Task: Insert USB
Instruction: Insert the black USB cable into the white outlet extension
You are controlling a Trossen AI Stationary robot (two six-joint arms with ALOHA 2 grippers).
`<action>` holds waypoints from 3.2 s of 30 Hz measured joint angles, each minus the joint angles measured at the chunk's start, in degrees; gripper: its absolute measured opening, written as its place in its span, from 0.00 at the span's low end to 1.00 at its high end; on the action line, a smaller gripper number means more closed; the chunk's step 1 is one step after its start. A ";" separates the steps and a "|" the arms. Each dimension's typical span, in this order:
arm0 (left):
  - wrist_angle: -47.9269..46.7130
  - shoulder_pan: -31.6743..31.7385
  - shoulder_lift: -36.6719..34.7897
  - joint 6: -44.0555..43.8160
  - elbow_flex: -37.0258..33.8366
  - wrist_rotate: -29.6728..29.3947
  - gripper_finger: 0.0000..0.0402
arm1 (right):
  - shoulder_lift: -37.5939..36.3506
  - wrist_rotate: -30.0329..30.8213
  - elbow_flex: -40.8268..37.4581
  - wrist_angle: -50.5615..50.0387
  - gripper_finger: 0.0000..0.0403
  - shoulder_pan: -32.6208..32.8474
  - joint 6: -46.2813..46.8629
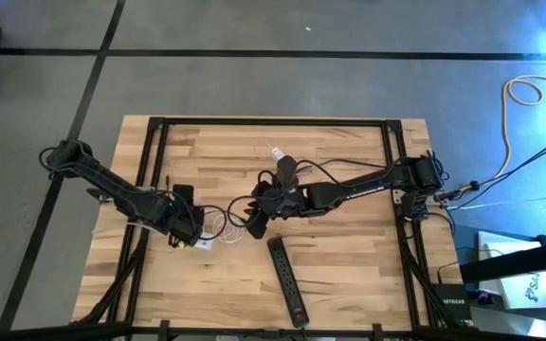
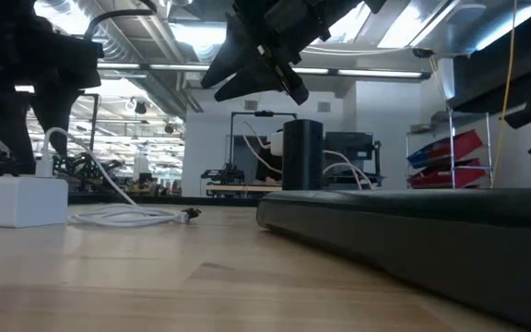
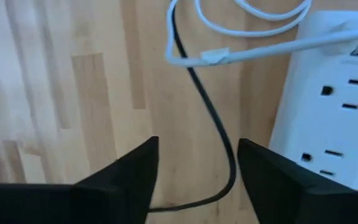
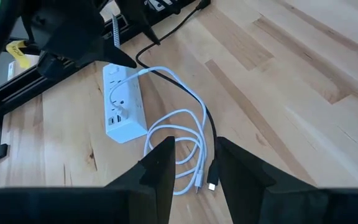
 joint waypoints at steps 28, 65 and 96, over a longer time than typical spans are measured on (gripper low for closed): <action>2.78 0.08 0.04 -1.71 -2.67 1.88 0.21 | -0.02 -0.02 -0.02 0.00 0.25 -0.11 0.04; -29.08 -6.76 -0.77 -8.19 35.79 -17.64 0.00 | -0.02 14.07 -0.02 -0.04 0.25 1.63 -3.55; 6.34 -25.31 -0.82 5.66 42.97 -1.78 0.00 | 12.87 -14.12 0.03 30.38 0.25 5.69 -10.56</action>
